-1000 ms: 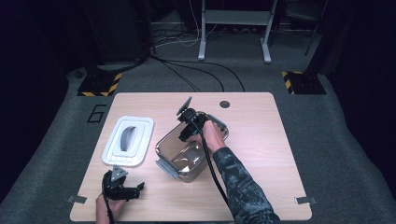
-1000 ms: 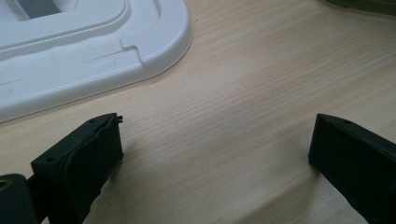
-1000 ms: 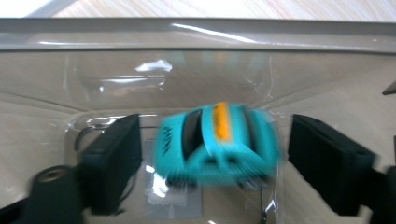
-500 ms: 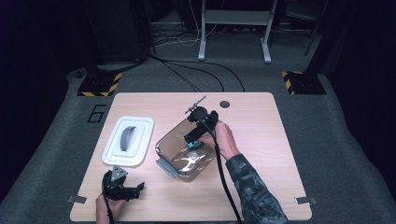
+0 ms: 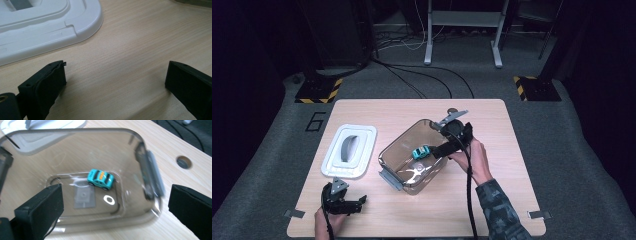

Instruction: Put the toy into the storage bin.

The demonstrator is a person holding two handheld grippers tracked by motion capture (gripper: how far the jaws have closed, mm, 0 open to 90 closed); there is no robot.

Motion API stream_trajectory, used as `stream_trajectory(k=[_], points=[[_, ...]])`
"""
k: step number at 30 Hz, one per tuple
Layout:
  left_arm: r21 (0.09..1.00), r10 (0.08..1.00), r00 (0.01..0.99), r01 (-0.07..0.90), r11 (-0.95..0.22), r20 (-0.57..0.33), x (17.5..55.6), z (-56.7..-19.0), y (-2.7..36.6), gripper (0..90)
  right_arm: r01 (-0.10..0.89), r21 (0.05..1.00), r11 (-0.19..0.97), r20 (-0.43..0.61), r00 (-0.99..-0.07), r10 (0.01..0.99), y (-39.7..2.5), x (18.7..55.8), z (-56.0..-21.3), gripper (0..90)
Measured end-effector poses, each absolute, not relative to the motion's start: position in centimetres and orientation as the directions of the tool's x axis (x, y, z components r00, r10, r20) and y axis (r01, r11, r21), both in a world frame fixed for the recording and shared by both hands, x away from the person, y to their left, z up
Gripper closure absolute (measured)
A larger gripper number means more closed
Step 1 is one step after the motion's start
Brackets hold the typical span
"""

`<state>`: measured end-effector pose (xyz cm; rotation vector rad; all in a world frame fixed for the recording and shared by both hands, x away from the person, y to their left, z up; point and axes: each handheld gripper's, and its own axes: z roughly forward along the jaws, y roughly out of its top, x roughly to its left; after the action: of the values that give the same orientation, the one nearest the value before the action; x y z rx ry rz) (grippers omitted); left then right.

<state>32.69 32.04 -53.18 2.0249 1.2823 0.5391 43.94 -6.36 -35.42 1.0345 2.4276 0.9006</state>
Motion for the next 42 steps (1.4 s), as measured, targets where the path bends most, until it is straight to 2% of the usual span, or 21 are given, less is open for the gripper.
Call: stream_trajectory(k=[7, 12, 22, 32, 42], points=[[0.725, 0.902, 0.431, 0.625, -0.291, -0.009, 32.7, -53.2, 32.0, 2.9, 0.549, 0.716, 0.432, -0.039, -0.586, 0.809, -11.2, 41.8, -36.2, 0.0], [0.725, 0.902, 0.431, 0.624, -0.292, -0.008, 32.7, -53.2, 32.1, 2.9, 0.558, 0.723, 0.407, -0.033, -0.561, 0.827, -13.0, 41.1, -37.2, 0.0], [0.724, 0.901, 0.435, 0.622, -0.298, -0.003, 32.7, -53.2, 32.1, 2.9, 0.609, 0.728, 0.314, 0.007, -0.465, 0.885, -17.4, 39.6, -42.4, 0.0], [0.724, 0.9, 0.435, 0.622, -0.298, -0.003, 32.7, -53.2, 32.1, 2.9, 0.678, 0.7, 0.226, 0.056, -0.367, 0.928, -20.4, 39.0, -49.6, 0.0], [0.726, 0.903, 0.431, 0.622, -0.293, -0.004, 32.7, -53.1, 32.1, 2.9, 0.688, 0.694, 0.211, 0.027, -0.319, 0.947, -21.5, 38.7, -52.3, 0.0]])
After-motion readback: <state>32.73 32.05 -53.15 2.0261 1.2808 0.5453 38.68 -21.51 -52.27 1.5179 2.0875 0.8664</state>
